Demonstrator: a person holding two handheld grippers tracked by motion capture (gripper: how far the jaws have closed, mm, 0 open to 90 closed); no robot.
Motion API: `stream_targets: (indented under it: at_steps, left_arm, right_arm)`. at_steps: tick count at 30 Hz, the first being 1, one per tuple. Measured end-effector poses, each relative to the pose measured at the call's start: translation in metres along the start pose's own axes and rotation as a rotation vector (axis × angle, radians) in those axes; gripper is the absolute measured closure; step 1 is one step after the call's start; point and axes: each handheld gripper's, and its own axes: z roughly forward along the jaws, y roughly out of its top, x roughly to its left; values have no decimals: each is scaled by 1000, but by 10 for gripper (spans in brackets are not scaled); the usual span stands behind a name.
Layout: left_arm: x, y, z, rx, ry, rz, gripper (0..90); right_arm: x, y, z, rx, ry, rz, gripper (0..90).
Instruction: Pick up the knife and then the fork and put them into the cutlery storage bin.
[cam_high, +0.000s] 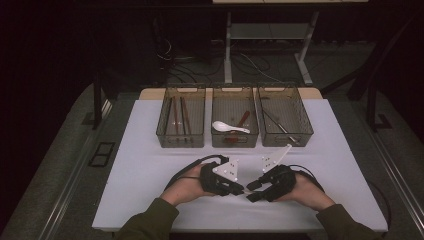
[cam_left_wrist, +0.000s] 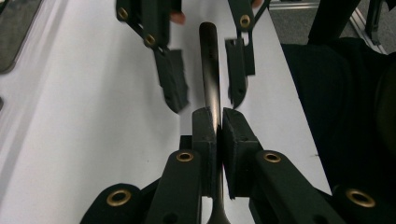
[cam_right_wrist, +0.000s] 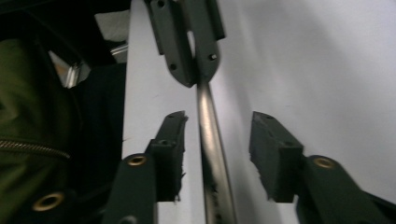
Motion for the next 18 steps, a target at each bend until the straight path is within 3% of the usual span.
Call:
stream_targets:
  at_steps: [3,8,11,18]
  left_arm:
    - [0,0,-1,-6,5,-5,836]
    - [-2,-1,0,12,13,6,860]
    - [-2,-1,1,18,12,10,859]
    - [-1,-5,1,-7,3,-32,847]
  right_arm:
    - [0,2,3,12,9,-18,755]
    - [2,5,2,-10,45,-7,867]
    - [2,4,2,-7,47,-9,868]
    - [3,4,2,-7,41,-17,869]
